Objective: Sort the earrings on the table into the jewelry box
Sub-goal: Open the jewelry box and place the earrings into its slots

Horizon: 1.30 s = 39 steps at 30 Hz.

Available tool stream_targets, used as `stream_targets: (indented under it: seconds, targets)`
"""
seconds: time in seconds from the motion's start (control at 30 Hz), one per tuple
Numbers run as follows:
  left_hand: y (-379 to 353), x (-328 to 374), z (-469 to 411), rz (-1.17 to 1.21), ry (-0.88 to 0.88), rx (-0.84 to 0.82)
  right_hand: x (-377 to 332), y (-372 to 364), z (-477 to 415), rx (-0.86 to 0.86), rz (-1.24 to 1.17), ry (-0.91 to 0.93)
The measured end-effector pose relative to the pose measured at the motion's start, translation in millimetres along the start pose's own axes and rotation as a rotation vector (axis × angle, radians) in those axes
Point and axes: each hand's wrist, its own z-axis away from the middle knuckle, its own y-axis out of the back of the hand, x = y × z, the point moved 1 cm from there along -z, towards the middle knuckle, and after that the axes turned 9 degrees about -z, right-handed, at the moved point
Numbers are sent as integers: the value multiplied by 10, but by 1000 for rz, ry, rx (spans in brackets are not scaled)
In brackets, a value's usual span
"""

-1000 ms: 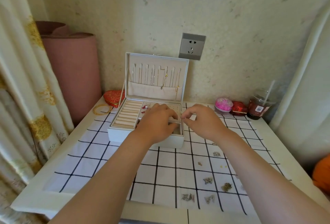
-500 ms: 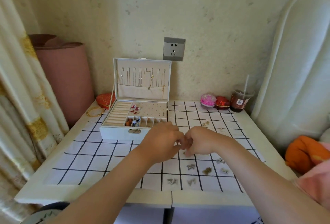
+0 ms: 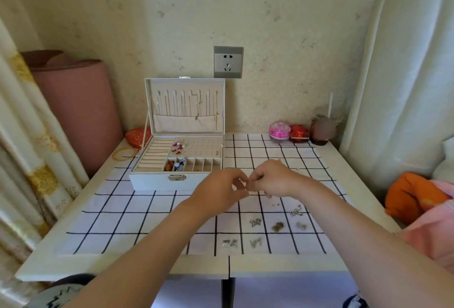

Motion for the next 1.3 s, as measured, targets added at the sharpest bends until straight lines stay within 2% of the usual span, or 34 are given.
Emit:
stream_targets:
  seconds: [0.17, 0.27, 0.4, 0.57, 0.7, 0.87, 0.97, 1.17, 1.3]
  targets:
    - [140, 75, -101, 168, 28, 173, -25, 142, 32, 30, -386, -68]
    - [159, 119, -143, 175, 30, 182, -4, 186, 47, 13, -463, -93]
    - [110, 179, -203, 138, 48, 135, 66, 269, 113, 64, -346, -94]
    - [51, 305, -299, 122, 22, 77, 283, 540, 176, 306, -137, -34]
    - [5, 426, -402, 98, -19, -7, 529, 688, 238, 266, -28, -24]
    - [-6, 471, -594, 43, -10, -22, 929, 837, 252, 437, 139, -76]
    - [-37, 476, -715, -8, 9, -27, 1039, 840, 219, 413, 167, -104]
    - [-235, 524, -874, -115, -4, -74, 942, 698, 40, 222, 274, -96]
    - [-280, 518, -924, -147, -25, -105, 862, 658, -61, 208, 315, -80]
